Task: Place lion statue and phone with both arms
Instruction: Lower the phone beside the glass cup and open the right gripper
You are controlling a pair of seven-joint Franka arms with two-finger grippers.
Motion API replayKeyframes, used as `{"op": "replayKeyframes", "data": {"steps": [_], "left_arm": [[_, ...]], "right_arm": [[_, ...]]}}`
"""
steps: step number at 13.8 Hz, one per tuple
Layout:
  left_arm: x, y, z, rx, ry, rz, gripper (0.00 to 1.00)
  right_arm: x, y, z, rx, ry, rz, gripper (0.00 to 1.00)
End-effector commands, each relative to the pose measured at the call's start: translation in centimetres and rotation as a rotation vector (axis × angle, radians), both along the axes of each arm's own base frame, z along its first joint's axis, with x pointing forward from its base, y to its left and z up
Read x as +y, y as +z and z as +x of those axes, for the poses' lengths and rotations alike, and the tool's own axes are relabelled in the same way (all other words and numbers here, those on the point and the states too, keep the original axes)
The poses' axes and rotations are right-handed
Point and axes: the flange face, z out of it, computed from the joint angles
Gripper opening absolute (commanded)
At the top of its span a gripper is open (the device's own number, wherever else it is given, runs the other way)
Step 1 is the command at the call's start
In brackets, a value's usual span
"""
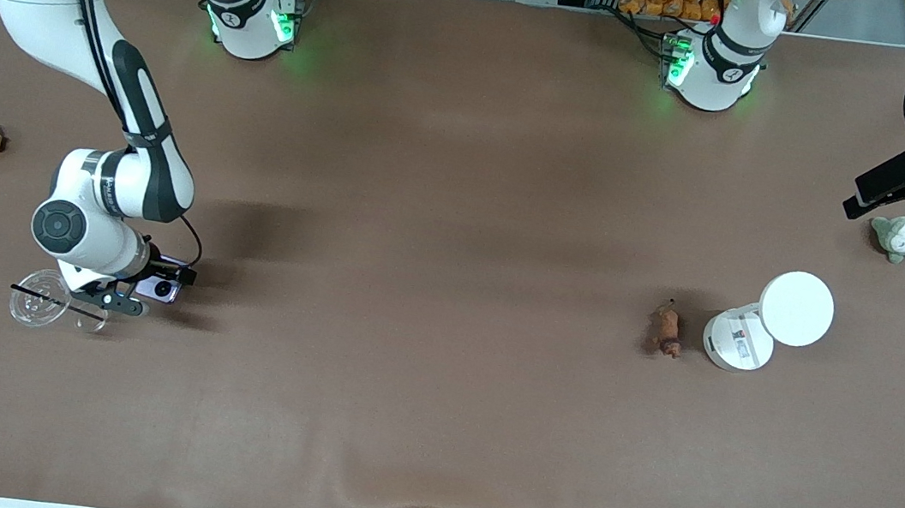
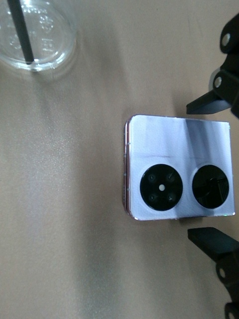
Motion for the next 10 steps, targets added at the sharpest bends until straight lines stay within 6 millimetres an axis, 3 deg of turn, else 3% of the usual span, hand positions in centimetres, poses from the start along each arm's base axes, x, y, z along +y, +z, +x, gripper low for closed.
{"op": "replayKeyframes", "data": {"steps": [1,6,8,10], "left_arm": [[0.2,0.3,-0.5,0.003,-0.014,-0.014,1.00],[0.7,0.2,-0.3,-0.004,-0.078,0.003,1.00],[0.9,0.1,-0.2,-0.006,-0.114,0.009,1.00],[1.0,0.1,-0.3,-0.005,-0.108,0.009,1.00]], "right_arm": [[-0.1,1.5,0.2,0.012,0.010,-0.006,1.00],[1.3,5.8,0.2,0.019,0.024,-0.003,1.00],[4.2,9.4,-0.1,0.031,0.066,-0.003,1.00],[5.5,13.5,0.1,0.032,0.100,0.004,1.00]]}}
